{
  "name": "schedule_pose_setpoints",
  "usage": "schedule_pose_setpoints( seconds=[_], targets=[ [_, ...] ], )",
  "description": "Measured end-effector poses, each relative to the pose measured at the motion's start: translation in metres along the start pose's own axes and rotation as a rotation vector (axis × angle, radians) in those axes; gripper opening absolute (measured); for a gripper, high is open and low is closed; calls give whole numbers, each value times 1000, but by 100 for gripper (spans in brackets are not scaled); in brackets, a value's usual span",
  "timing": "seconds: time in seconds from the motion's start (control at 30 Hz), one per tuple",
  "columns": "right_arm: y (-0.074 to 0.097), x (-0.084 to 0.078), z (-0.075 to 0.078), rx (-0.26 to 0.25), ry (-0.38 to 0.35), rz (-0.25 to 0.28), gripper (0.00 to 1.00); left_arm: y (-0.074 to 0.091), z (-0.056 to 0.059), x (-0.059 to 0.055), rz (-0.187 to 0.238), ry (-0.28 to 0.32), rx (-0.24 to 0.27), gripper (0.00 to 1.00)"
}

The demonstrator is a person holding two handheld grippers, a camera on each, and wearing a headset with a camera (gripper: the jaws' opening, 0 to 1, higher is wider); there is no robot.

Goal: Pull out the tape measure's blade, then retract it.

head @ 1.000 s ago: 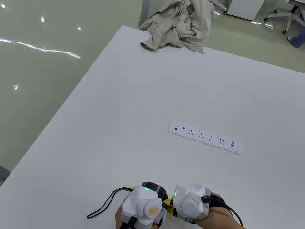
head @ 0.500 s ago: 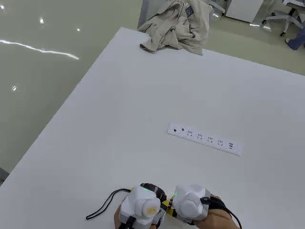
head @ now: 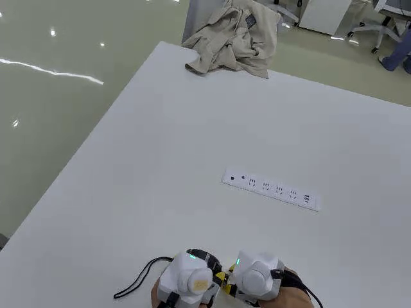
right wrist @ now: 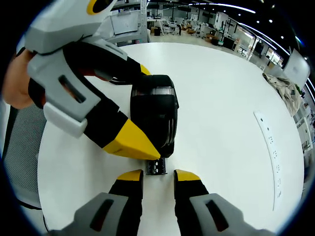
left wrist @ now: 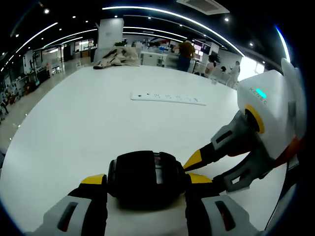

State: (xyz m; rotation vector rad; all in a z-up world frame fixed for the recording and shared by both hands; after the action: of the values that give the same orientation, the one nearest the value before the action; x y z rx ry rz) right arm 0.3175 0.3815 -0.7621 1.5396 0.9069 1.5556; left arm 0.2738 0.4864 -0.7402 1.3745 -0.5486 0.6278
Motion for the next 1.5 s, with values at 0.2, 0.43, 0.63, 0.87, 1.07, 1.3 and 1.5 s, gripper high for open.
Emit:
schedule_pose_setpoints(
  seconds=[0.2,0.43,0.63,0.87,1.07,1.3,1.5],
  targets=[
    [4,1,-2,-8,-52,22,27,1,0,0,-5,-3,-2,65],
    [10,1,-7,-26,-99,45,28,8,-2,0,-5,-13,0,67],
    [17,1,-15,-44,-147,74,29,14,-3,-3,-12,-29,1,69],
    [24,0,-24,-77,-200,105,31,21,-3,-7,-17,-58,-11,74],
    [32,-2,-31,-107,-260,133,33,27,-3,-10,-17,-90,-17,75],
    [42,-9,-40,-147,-341,173,36,38,-10,-18,-22,-105,-14,75],
    [49,-9,-52,-177,-376,195,39,45,-20,-23,-31,-116,-10,76]
  ],
)
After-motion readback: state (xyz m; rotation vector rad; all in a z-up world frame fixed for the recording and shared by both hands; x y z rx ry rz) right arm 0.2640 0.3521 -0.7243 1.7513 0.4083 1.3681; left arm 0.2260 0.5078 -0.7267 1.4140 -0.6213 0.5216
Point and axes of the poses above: the centre of the closed fingertips' face, and the gripper's own axes: y roughly backward along the fingers, z roughly to its right, x roughly out of its top, the point moved 7 cm from there along y, roughly backward along the fingers, and after that the axes turned 3 degrees about -z, right-handed, at the moved point
